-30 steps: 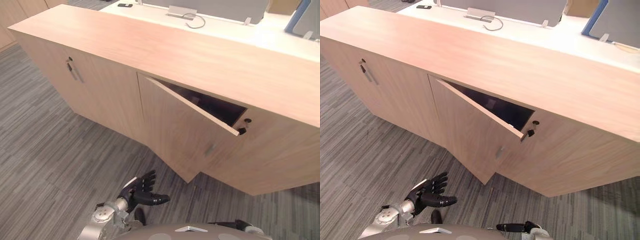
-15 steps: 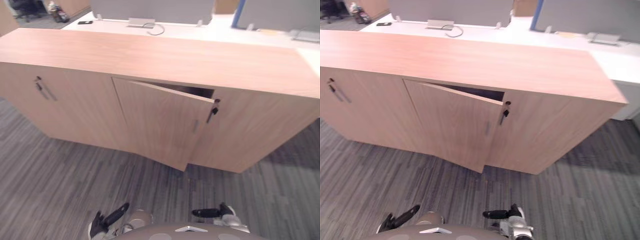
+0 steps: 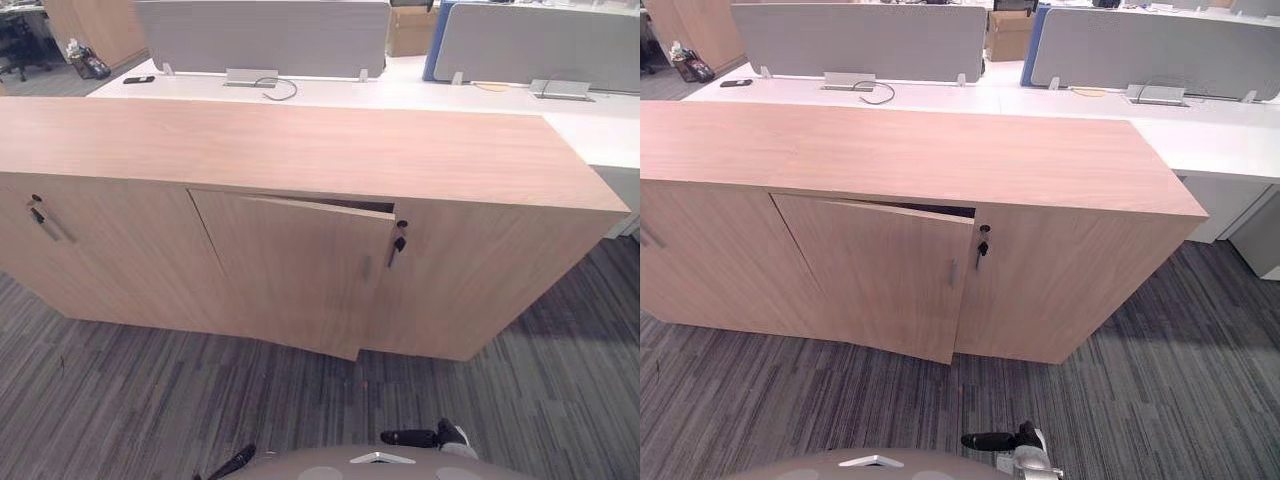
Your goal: Walk over to the cabinet, pick up the folder, carry it to the office cabinet, place the folder inside the office cabinet, then close the office cabinet door
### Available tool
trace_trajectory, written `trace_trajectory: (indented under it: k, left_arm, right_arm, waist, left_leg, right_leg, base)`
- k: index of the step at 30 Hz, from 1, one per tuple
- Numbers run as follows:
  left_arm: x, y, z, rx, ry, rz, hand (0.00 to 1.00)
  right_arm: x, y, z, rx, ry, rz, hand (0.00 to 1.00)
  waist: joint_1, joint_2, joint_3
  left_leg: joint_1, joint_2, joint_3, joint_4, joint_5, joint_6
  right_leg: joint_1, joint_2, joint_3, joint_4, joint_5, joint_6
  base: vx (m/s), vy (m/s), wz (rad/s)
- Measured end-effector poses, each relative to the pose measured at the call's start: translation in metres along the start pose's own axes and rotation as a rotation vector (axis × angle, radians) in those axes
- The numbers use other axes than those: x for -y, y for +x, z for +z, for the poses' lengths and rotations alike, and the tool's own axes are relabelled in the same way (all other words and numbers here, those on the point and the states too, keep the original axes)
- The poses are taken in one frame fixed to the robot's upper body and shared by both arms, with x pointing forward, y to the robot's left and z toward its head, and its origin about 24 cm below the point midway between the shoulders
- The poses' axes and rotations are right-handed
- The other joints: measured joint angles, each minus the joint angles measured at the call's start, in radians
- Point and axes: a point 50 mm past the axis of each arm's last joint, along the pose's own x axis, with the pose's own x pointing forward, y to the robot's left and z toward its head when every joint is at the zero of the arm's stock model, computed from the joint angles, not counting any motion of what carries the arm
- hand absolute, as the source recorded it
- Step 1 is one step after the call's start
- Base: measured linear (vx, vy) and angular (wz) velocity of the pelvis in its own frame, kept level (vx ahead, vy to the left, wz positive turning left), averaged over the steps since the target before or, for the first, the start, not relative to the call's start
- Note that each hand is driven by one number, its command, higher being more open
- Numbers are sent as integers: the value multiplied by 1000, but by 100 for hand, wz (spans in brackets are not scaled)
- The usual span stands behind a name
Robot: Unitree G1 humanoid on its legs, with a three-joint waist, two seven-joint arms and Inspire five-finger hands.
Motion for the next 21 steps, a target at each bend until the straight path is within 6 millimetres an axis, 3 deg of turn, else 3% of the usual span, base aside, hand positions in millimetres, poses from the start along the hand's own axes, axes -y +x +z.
trace_trajectory:
  k: [5, 12, 21]
  left_arm:
    - [0, 2, 9, 18, 44, -13, 100]
    - [8, 5, 28, 87, 373, -33, 100]
    - [17, 6, 36, 123, 584, -78, 100]
  right_arm:
    - [-3, 0, -2, -19, 16, 19, 100]
    - [-5, 0, -3, -21, 11, 39, 100]
    - [-6, 0, 1, 5, -5, 43, 100]
  waist:
    - [-1, -16, -3]
    - [-7, -26, 4]
    - [-25, -31, 7]
  left_leg:
    - [13, -9, 23, 3, -6, 10]
    - [11, -6, 45, 19, -12, 8]
    - [10, -3, 65, 36, -25, 3]
  right_leg:
    - [-1, -10, 4, 7, 0, 0]
    - [-20, -7, 15, 26, 0, 6]
    - [-23, -4, 37, 17, 7, 16]
  base:
    - [-10, 57, -15]
    - [-74, 24, -8]
    - [-32, 25, -8]
